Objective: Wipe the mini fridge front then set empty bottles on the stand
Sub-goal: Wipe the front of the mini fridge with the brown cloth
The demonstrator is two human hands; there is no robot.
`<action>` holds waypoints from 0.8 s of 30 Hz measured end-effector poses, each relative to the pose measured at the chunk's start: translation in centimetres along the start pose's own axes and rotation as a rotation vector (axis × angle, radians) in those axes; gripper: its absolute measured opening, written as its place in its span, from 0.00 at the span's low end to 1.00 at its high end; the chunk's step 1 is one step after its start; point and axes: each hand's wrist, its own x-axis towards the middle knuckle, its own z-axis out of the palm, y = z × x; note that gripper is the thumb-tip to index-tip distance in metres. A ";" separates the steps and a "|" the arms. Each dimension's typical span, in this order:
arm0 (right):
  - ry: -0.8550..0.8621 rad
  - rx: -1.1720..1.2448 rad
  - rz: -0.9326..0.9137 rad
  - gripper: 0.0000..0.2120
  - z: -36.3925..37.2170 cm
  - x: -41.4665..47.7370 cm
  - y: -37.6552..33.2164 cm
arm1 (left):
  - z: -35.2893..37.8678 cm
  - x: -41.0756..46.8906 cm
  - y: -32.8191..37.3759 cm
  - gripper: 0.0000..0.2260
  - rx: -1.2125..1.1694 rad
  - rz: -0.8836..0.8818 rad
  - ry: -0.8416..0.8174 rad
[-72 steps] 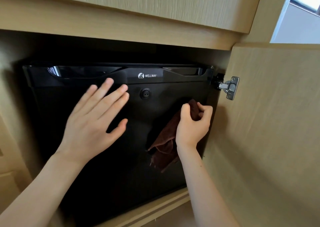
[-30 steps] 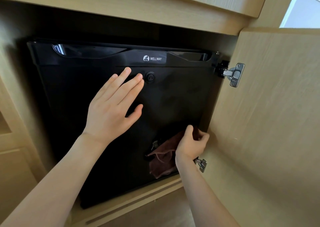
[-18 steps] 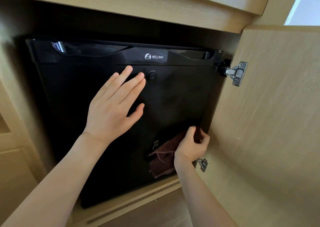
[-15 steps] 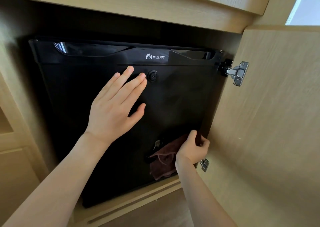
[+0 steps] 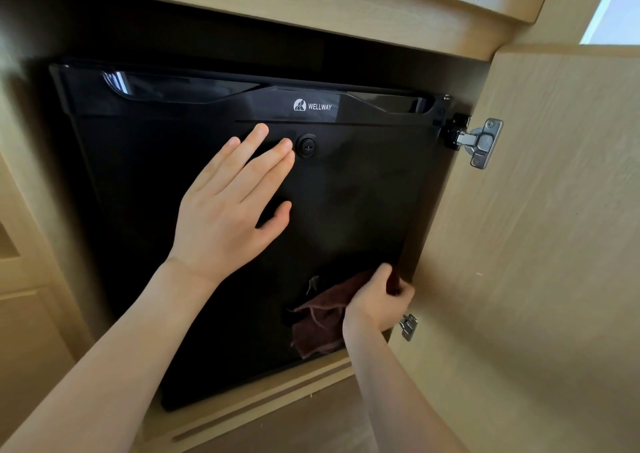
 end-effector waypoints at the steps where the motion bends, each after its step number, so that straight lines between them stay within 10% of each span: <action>1: 0.009 -0.009 0.042 0.11 -0.2 -0.1 0.3 | 0.0 0.0 0.1 0.20 -0.001 0.000 -0.001; 11: -0.007 0.103 -0.166 0.14 3.4 -1.9 -4.0 | 0.0 0.0 0.1 0.20 0.011 -0.005 -0.010; 18: 0.028 0.064 0.074 0.11 0.5 -0.8 -1.2 | -0.4 0.2 0.2 0.20 0.012 -0.015 -0.025; 24: -0.077 0.175 -0.254 0.11 3.9 -3.2 -6.2 | -0.2 0.1 0.0 0.20 0.016 -0.015 -0.025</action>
